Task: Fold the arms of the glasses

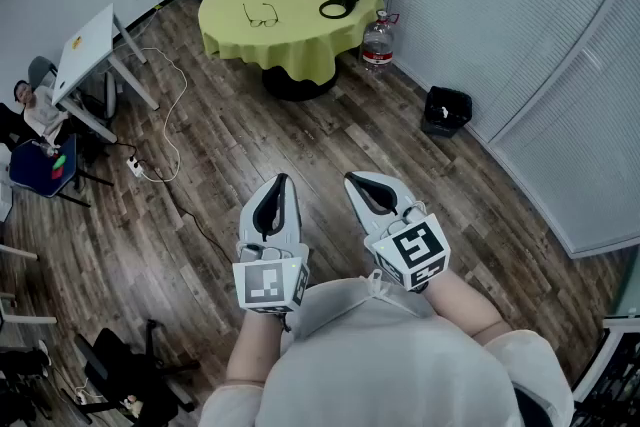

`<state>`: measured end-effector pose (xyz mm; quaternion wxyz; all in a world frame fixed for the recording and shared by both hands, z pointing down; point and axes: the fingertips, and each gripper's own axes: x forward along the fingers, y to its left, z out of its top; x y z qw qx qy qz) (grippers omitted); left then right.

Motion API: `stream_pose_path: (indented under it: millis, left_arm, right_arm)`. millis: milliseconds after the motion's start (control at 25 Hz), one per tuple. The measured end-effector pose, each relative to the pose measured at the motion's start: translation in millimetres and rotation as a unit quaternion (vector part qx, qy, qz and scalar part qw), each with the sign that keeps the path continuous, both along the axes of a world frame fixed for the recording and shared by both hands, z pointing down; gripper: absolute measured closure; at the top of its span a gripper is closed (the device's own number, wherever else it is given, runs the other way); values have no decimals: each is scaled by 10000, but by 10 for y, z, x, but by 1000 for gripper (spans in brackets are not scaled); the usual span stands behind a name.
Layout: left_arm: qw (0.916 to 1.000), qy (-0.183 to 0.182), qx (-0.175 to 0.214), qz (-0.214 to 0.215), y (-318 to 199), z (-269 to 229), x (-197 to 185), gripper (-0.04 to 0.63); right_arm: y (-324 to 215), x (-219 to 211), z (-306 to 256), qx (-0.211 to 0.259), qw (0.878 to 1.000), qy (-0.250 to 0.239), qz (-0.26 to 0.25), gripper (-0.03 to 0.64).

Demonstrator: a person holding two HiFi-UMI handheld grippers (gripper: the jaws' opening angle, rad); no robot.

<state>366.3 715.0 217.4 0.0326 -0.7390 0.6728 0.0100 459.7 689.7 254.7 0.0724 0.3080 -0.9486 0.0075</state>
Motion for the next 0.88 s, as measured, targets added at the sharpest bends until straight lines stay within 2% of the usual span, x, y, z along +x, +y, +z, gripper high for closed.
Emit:
stream_pose_path:
  millis: [680, 880]
  left_arm:
    - [9997, 26, -233, 57, -318, 178, 140, 589]
    - [9994, -54, -338, 14, -451, 271, 9, 589]
  right_arm:
    - [-318, 90, 142, -230, 9997, -102, 17, 618]
    - [-490, -58, 228, -367, 9992, -105, -84, 618]
